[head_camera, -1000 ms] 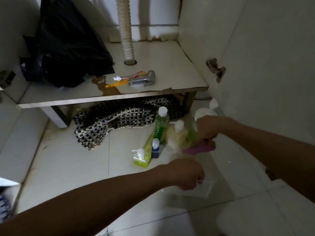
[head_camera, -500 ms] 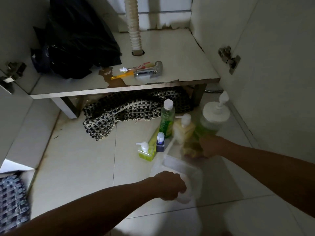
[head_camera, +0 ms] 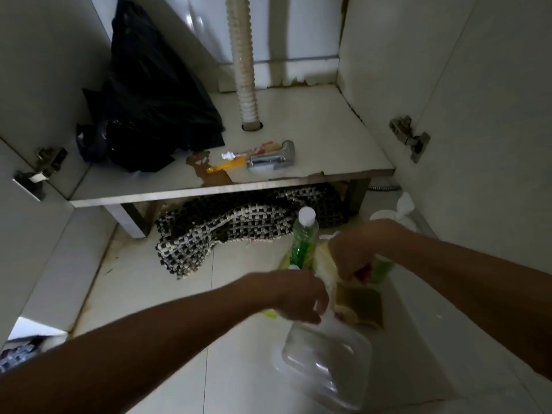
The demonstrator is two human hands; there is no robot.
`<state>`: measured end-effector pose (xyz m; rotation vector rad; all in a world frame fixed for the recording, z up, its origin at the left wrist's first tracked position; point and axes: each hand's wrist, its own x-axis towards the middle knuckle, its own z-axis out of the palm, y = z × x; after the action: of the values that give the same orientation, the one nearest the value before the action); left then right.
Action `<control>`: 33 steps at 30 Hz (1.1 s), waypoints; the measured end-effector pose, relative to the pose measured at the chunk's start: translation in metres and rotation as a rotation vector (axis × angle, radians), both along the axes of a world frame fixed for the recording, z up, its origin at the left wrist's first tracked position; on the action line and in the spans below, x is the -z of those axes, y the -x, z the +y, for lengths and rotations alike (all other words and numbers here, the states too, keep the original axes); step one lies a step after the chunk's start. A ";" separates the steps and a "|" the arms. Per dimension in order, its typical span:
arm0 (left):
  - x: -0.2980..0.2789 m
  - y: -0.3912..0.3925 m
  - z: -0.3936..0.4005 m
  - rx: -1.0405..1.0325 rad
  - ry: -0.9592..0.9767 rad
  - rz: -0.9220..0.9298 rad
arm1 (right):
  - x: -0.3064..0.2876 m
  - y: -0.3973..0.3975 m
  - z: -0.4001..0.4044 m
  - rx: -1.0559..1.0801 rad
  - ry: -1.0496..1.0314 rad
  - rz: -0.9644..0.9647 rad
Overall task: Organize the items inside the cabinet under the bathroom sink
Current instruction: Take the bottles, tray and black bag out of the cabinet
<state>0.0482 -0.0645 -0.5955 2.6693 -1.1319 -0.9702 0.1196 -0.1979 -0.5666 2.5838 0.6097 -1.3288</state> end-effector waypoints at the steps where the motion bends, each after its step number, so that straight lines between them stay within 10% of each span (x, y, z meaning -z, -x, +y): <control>1: -0.019 -0.016 0.009 -0.040 0.001 0.001 | -0.019 -0.007 0.005 -0.011 -0.046 -0.021; 5: -0.086 -0.086 0.064 -0.442 0.135 -0.020 | -0.083 -0.034 0.014 0.057 -0.313 -0.220; 12: -0.063 -0.162 0.141 -0.868 0.192 -0.635 | -0.062 -0.089 0.037 0.191 -0.489 -0.730; 20: -0.023 -0.219 0.146 -0.718 0.089 -0.520 | -0.040 -0.133 0.086 0.049 -0.326 -0.830; 33: 0.000 -0.232 0.143 -0.711 -0.008 -0.830 | -0.012 -0.179 0.105 -0.069 -0.147 -0.865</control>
<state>0.2802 0.0784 -0.5954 3.1403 -0.1157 0.2721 0.2985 -0.0932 -0.5545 2.8409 0.6143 -0.0666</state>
